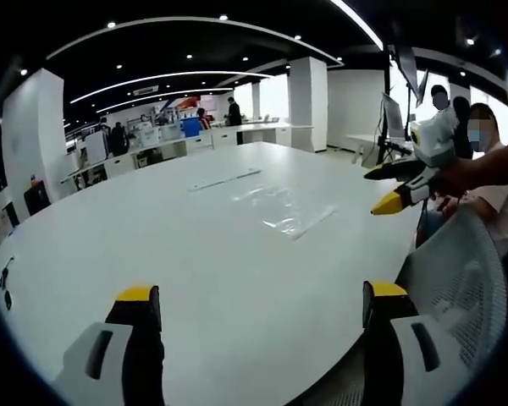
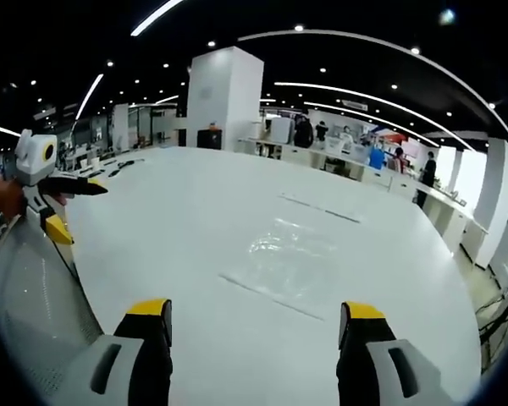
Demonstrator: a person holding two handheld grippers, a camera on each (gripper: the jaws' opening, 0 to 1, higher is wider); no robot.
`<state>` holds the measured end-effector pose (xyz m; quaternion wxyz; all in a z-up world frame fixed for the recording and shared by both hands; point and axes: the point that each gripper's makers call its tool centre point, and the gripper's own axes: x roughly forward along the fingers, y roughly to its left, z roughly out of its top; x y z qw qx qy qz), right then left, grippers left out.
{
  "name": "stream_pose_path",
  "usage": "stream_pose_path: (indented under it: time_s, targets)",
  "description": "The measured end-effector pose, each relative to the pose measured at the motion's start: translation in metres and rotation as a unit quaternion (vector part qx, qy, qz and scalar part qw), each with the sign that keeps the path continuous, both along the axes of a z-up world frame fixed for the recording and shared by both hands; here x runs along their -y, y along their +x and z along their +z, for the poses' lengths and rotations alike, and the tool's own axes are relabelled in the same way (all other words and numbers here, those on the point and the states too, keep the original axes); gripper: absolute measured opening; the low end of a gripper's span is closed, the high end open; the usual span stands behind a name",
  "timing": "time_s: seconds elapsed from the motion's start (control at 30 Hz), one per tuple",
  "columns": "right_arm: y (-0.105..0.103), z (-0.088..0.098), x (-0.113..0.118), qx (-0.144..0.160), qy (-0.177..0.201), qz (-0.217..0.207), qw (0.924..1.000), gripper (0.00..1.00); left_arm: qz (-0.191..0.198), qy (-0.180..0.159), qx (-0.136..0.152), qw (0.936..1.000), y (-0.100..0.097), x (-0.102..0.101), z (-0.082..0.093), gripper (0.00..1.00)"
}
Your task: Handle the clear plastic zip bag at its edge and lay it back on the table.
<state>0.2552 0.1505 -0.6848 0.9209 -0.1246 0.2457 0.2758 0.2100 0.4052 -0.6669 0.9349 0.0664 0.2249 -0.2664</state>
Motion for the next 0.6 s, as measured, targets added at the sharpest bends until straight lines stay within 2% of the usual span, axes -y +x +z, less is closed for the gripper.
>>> stream_pose_path:
  time_s: [0.23, 0.6]
  targets:
    - [0.004, -0.004, -0.002, -0.006, -0.004, 0.007, 1.0000, 0.75, 0.003, -0.001, -0.001, 1.0000, -0.002, -0.001, -0.001, 0.97]
    - [0.013, -0.013, -0.001, -0.014, -0.036, 0.025, 0.9989, 0.68, 0.001, 0.003, -0.003, 1.0000, -0.001, -0.002, -0.004, 0.96]
